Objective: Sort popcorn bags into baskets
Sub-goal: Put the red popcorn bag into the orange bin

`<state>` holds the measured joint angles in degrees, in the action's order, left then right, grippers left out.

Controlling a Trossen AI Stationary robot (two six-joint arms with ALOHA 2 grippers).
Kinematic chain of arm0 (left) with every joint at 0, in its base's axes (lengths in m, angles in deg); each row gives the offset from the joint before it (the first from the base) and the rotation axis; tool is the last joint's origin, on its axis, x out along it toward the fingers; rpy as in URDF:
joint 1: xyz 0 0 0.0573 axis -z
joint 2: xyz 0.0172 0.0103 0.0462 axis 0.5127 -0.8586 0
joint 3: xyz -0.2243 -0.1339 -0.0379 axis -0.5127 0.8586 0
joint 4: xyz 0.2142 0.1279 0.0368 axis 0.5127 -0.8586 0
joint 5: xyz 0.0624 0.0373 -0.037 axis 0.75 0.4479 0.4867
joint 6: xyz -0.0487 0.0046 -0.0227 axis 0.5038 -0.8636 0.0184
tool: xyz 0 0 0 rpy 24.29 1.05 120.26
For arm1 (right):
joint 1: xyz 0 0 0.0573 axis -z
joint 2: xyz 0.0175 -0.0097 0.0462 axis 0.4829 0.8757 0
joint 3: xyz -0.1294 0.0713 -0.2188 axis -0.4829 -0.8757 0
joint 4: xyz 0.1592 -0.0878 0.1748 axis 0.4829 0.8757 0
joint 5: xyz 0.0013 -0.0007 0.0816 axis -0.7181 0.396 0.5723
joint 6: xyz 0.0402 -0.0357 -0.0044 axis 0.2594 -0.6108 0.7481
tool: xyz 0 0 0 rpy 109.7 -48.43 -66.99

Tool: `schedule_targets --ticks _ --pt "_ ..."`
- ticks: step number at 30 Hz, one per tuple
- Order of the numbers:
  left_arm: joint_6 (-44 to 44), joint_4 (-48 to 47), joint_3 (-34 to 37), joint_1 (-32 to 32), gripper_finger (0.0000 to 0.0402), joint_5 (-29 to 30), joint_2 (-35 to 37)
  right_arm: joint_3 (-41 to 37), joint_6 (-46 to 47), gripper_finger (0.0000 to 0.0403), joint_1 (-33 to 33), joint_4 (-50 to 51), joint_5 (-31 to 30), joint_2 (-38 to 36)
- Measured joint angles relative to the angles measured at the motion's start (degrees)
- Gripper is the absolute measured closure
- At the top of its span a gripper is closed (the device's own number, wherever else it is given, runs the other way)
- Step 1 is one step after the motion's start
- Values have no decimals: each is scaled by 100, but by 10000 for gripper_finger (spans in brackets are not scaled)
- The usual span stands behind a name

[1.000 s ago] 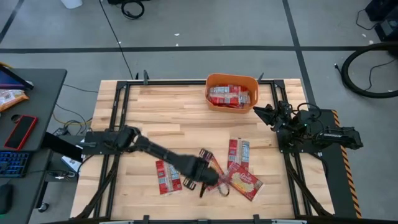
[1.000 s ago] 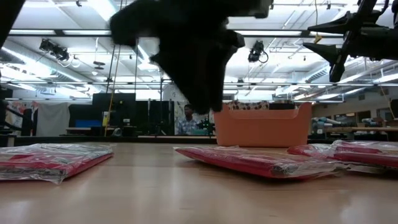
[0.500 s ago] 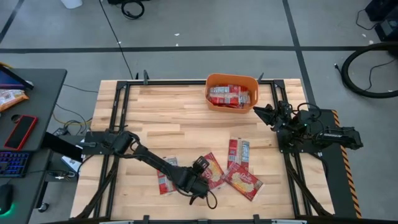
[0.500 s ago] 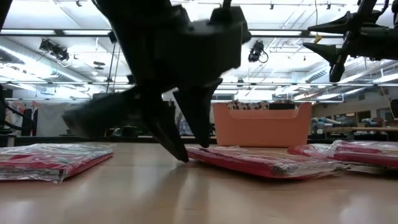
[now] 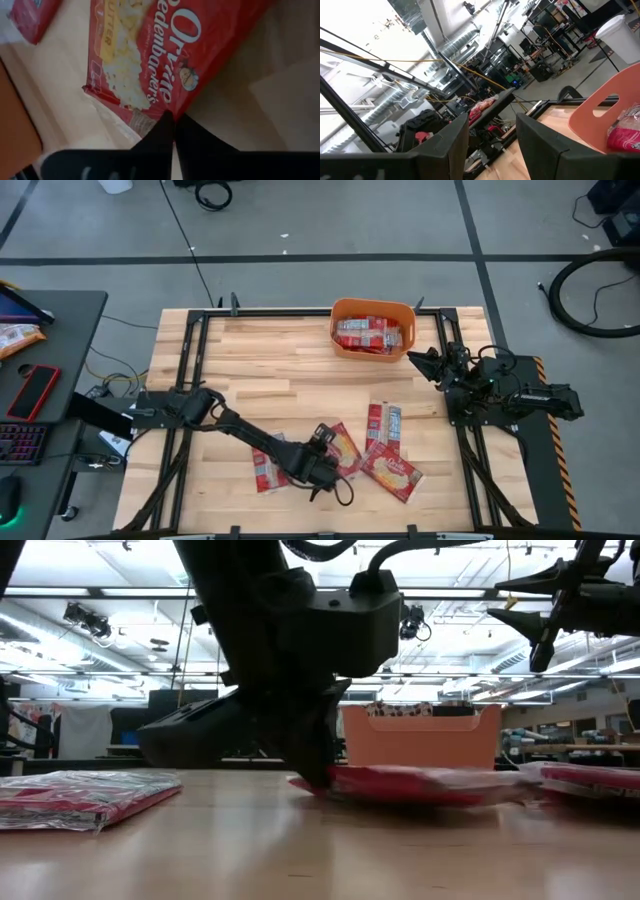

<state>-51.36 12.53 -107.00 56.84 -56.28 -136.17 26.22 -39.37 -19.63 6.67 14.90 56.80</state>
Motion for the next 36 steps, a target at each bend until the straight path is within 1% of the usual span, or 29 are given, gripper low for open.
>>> schedule_targets --ticks 2,4,7,12,16,18,23,26,30,33,36 --pt "1 -93 1 -23 392 39 46 -1 0 233 1 1 0 0" --pt "-18 -257 4 -47 388 253 121 0 0 233 1 -1 0 -1" --pt "-90 -646 -84 -103 387 747 316 0 0 233 1 -1 2 -1" --pt "-84 -803 -341 -325 394 1790 654 -1 0 233 1 4 0 1" --pt "-135 -726 -677 -612 393 2376 800 0 0 233 1 1 0 1" --pt "-245 -744 -831 -814 393 2487 811 0 0 233 0 1 9 -1" --pt "-716 -175 -905 -1536 393 2339 821 0 0 233 1 9 3 1" --pt "-834 141 -905 -2076 393 1806 813 -1 0 233 1 0 7 -1" --pt "-519 592 -901 -2832 393 1092 786 -1 0 233 0 1 3 0" --pt "-382 1018 -901 -3312 393 781 786 0 0 233 1 1 2 1" --pt "-384 1366 -901 -3658 393 538 786 -1 0 233 0 0 2 0"
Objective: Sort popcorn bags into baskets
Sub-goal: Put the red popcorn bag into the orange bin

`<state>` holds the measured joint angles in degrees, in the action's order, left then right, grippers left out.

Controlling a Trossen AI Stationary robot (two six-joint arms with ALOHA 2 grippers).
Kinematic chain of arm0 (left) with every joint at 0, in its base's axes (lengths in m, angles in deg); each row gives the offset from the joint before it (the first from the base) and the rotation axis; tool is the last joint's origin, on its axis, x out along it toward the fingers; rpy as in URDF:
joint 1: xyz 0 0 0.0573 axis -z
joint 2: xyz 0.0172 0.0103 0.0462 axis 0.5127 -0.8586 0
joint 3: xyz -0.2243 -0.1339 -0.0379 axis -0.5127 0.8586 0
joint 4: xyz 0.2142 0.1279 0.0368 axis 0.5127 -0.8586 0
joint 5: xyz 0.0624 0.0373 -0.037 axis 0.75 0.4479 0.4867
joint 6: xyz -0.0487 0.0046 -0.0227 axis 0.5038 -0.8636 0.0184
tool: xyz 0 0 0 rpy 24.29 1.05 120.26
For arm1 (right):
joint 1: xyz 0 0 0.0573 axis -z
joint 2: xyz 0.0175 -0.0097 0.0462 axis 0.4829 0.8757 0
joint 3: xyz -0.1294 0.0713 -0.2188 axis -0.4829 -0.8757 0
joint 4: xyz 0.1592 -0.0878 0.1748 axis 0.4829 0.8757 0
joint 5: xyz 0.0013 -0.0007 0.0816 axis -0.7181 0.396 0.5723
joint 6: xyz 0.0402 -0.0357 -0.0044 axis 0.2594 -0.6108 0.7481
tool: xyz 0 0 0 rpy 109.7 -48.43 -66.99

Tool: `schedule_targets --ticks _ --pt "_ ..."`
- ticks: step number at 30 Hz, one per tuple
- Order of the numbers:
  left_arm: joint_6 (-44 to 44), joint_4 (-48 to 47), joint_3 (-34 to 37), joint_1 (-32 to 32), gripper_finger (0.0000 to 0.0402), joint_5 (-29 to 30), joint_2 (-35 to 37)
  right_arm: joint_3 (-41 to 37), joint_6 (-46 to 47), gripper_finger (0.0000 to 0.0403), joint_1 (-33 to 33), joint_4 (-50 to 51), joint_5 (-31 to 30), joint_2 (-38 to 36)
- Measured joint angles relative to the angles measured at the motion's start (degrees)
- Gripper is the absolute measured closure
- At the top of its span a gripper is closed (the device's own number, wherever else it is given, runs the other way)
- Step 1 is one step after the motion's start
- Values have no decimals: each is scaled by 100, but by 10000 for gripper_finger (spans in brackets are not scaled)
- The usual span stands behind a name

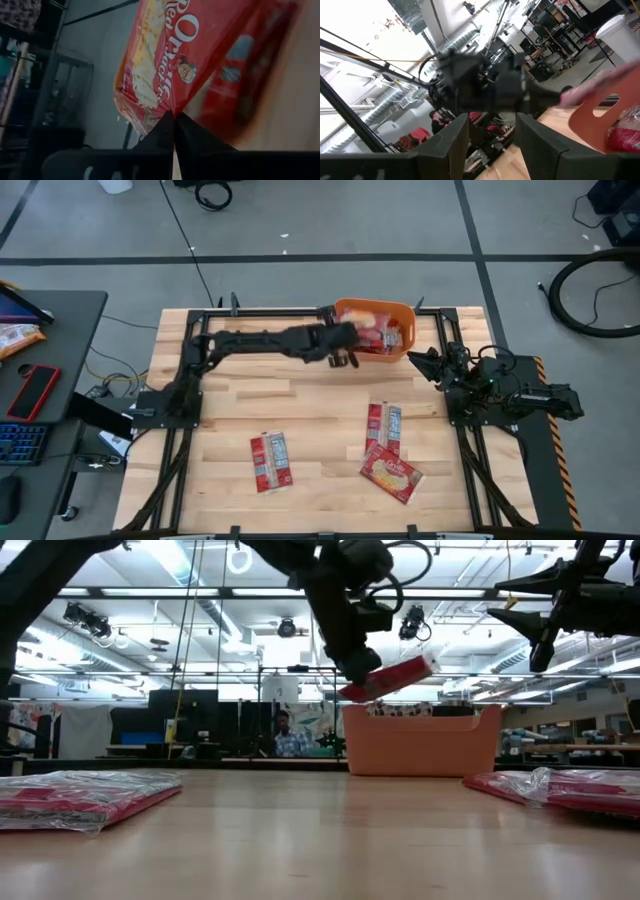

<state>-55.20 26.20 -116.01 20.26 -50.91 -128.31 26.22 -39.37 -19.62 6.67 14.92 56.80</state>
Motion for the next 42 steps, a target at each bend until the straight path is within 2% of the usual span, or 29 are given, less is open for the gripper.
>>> schedule_targets --ticks 5,8,12,15,18,20,26,35,38,42 --pt "353 386 0 -296 371 -820 0 1 0 233 0 -1 0 0" --pt "839 496 -4 -315 336 -943 4 -1 0 233 0 -1 0 -1" --pt "1053 430 -4 -212 282 -1175 4 -1 0 233 1 -1 0 -1" --pt "875 293 -4 33 255 -1933 4 0 0 233 1 -1 0 -1" --pt "386 -44 -4 409 248 -2866 4 0 0 233 1 -1 0 0" --pt "115 -391 -4 709 247 -3120 4 -1 0 233 1 -1 0 0" --pt "97 -1750 -4 1686 246 -3187 4 -1 0 233 0 -1 0 -1" --pt "2368 -3861 4 3080 246 -3184 4 -1 0 233 1 -1 0 1" --pt "2883 -4415 10 3546 246 -3158 4 -1 0 233 0 -1 0 -1" --pt "3307 -4683 284 4150 246 -2904 2 -1 0 233 1 1 0 1"
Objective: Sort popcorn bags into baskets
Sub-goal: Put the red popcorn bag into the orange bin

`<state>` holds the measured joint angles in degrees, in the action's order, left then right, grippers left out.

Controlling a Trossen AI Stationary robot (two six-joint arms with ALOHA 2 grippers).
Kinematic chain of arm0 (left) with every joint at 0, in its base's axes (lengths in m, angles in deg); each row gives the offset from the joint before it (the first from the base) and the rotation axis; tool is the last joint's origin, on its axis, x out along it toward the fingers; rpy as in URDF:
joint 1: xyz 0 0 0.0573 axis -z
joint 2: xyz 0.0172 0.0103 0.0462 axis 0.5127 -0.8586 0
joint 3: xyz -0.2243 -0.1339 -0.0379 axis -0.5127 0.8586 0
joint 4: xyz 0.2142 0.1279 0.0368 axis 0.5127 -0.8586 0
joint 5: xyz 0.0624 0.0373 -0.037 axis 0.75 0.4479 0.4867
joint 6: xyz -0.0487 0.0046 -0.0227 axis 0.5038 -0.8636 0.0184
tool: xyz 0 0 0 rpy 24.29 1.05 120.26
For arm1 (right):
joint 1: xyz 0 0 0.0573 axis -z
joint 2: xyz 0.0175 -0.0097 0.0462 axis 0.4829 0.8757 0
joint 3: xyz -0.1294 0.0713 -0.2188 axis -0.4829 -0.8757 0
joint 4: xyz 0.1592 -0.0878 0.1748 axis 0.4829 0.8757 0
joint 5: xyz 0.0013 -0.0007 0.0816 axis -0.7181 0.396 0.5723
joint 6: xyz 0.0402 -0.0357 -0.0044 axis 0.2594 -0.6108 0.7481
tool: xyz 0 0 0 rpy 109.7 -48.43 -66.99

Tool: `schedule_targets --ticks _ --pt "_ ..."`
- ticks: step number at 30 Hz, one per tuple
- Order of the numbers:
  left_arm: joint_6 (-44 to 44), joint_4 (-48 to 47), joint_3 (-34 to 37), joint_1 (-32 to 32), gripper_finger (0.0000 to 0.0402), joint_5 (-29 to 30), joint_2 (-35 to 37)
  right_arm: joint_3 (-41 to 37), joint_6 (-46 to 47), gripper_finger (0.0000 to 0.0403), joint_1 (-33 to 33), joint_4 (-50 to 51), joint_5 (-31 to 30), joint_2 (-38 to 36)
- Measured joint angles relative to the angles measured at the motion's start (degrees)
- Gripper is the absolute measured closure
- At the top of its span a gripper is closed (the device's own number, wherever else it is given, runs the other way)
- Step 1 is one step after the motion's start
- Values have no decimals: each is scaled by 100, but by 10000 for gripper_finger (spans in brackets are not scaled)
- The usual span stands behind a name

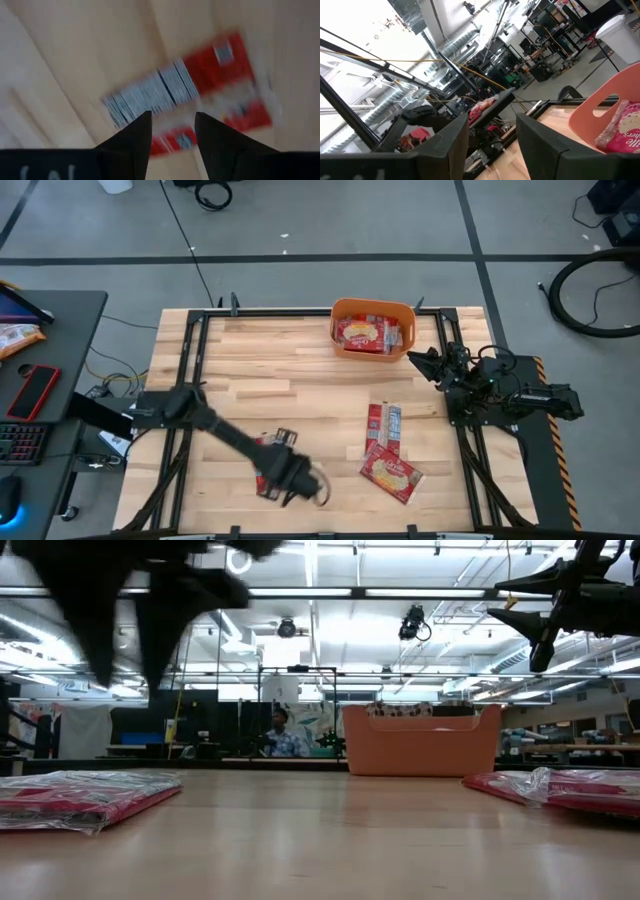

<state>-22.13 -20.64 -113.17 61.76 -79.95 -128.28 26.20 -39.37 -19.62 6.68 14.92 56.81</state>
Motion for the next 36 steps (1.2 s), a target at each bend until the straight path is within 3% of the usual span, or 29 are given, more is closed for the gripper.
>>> schedule_targets --ticks 10,21,31,36 --pt "1030 -242 1062 991 246 211 -2 0 0 233 0 0 0 -2" --pt "-299 -27 1703 1494 246 1434 0 2 0 233 0 -2 -2 0" --pt "-518 872 2331 1559 249 1858 6 0 0 233 0 -1 -2 0" --pt "-264 1143 2450 1543 285 2023 26 1 0 233 -2 -1 0 -2"
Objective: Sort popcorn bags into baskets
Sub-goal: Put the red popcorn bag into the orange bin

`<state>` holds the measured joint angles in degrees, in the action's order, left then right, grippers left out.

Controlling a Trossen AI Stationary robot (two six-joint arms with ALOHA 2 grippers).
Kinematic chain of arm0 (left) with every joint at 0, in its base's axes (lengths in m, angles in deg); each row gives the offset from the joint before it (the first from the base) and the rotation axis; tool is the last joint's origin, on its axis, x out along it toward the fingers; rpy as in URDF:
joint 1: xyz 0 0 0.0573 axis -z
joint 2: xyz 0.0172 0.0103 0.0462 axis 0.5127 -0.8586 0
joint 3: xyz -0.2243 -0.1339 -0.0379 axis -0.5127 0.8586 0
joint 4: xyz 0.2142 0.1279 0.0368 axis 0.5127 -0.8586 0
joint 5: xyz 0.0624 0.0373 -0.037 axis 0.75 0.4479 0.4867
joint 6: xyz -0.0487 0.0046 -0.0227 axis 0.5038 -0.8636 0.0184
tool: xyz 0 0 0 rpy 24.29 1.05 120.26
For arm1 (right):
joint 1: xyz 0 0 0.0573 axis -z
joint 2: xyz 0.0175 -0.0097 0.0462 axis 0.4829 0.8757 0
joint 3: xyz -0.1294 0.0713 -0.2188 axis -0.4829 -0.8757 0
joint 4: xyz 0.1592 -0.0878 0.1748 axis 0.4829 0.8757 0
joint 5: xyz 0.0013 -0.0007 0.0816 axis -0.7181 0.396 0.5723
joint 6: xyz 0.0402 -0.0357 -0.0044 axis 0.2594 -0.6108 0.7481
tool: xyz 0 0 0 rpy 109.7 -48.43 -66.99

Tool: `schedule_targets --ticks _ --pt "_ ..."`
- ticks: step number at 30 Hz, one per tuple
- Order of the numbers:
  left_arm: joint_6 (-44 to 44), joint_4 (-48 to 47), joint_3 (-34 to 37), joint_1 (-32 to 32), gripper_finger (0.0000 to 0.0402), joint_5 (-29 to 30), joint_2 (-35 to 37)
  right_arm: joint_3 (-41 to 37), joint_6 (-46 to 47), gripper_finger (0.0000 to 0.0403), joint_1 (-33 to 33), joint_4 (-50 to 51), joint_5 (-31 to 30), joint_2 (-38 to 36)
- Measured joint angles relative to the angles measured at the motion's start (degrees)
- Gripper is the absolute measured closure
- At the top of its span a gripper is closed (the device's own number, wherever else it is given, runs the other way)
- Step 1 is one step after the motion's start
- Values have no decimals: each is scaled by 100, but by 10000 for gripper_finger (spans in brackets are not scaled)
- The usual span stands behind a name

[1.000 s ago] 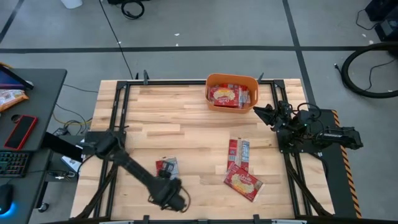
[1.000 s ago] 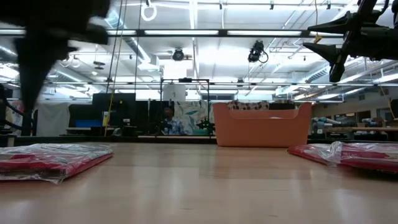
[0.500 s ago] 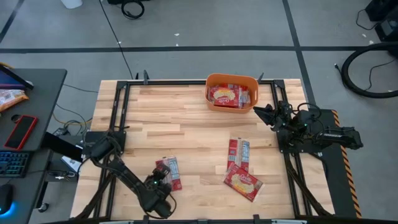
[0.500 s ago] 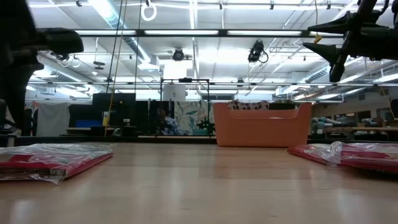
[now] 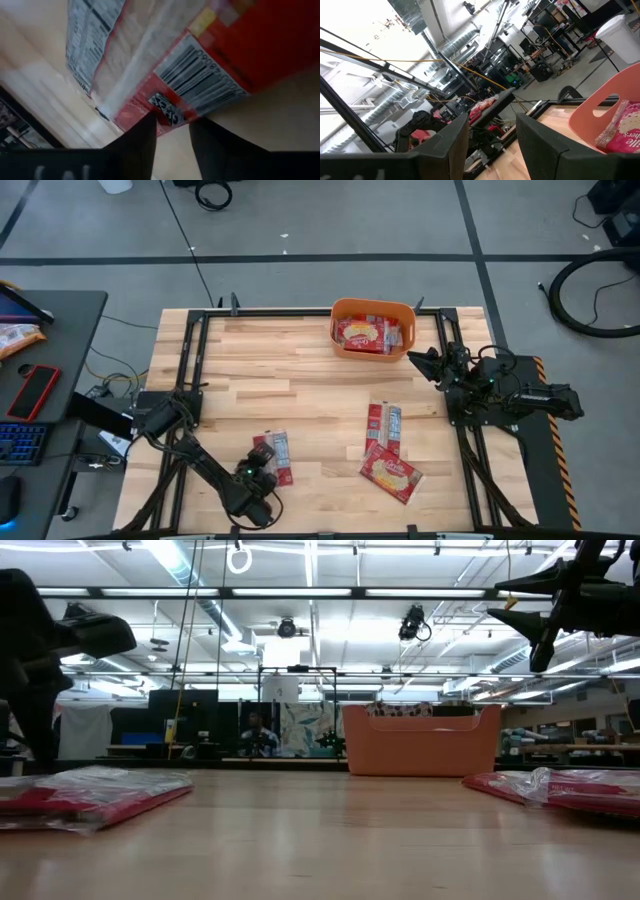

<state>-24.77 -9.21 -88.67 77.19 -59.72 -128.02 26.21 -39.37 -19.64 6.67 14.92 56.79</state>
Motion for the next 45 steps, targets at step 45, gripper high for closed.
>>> schedule_targets --ticks 45 --pt "9 -837 -2390 -2329 393 2839 52 1 0 233 2 1 -2 0"
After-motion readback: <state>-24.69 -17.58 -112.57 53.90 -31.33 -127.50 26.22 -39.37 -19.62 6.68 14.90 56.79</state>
